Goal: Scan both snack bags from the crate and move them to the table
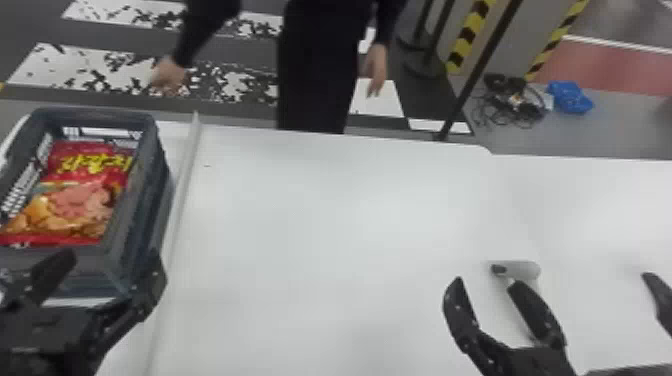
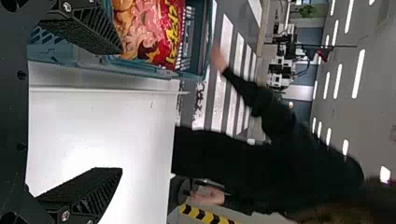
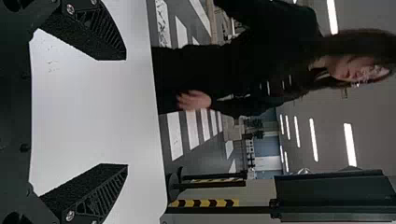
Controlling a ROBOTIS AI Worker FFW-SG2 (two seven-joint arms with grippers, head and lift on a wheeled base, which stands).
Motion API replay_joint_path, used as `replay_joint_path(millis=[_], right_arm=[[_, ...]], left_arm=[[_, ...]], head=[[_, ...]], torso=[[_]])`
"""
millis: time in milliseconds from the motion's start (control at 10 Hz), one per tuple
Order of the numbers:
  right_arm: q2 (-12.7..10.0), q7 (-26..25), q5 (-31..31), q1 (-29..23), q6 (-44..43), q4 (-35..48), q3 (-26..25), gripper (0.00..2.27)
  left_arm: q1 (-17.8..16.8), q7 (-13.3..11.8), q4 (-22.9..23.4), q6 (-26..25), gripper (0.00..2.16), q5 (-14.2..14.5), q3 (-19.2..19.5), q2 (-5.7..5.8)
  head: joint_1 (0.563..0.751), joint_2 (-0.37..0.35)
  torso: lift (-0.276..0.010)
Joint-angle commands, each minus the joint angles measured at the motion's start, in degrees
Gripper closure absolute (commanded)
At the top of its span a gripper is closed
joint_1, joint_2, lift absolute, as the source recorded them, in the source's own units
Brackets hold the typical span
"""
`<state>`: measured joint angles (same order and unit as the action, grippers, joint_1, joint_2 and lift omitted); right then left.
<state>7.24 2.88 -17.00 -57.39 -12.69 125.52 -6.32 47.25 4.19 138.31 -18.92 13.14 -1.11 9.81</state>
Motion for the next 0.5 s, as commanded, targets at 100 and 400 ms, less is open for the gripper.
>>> replay_joint_path(millis=[100, 400], right_arm=[[-0.03, 1.51, 0.04, -0.35, 0.00, 0.69, 1.04, 0.11], [-0.03, 1.51, 0.04, -0.35, 0.35, 0.60, 0.43, 0.11]], left_arm=[[-4.88, -3.05, 2.05, -8.47, 0.10, 7.96, 9.90, -1.20], [-18.68, -3.49, -1.20, -26.57, 0.10, 8.92, 12.80, -1.29]], head=[[0.695, -0.111], [0.695, -0.007]], torso=[[-0.087], [-0.087]])
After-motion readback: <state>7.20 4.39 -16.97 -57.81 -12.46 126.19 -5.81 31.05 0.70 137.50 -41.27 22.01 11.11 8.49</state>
